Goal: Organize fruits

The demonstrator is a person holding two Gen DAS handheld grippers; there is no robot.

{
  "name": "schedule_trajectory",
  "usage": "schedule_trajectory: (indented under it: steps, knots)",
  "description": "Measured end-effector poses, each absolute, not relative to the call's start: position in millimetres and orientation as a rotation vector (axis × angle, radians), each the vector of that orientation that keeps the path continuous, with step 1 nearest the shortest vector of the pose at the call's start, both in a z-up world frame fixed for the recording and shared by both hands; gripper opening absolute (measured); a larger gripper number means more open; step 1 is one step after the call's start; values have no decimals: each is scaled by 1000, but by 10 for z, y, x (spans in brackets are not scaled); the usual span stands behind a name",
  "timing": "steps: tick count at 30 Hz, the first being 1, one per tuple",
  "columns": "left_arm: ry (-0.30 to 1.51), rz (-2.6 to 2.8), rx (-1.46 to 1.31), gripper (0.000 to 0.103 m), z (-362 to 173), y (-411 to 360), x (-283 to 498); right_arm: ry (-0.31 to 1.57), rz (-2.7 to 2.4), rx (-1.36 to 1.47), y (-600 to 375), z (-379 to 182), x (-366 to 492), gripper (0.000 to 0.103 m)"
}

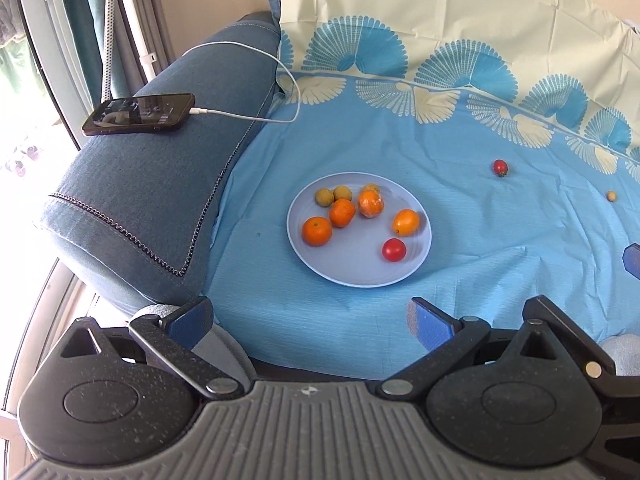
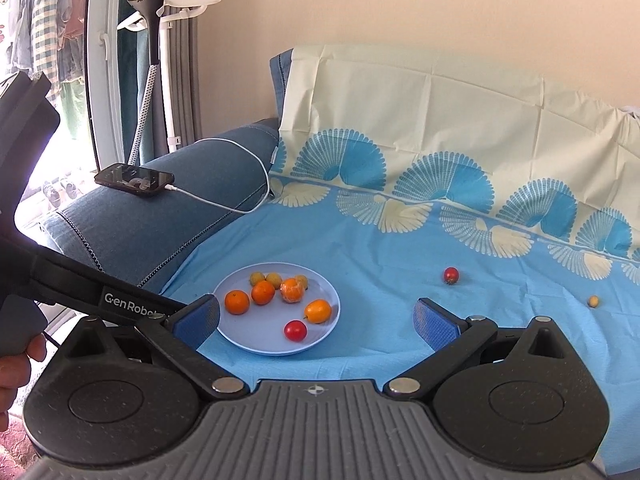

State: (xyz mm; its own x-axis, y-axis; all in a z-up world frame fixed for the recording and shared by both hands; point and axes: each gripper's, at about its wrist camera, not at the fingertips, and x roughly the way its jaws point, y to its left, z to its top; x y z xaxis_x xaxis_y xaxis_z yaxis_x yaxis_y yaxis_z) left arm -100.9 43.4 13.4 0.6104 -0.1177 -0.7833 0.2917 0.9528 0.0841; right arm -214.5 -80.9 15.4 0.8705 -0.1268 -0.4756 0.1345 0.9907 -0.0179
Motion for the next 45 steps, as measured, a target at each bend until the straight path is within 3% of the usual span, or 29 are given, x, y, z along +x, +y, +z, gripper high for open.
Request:
schedule_trajectory:
  steps: [30,45]
  knots:
    - [938,-239,237,103,-10,378,-896,550,-133,46,-866,22,-2024,102]
    - [978,-249,294,103,-113,-11,-663,587,-187,141,-1182,-144,-1936,102]
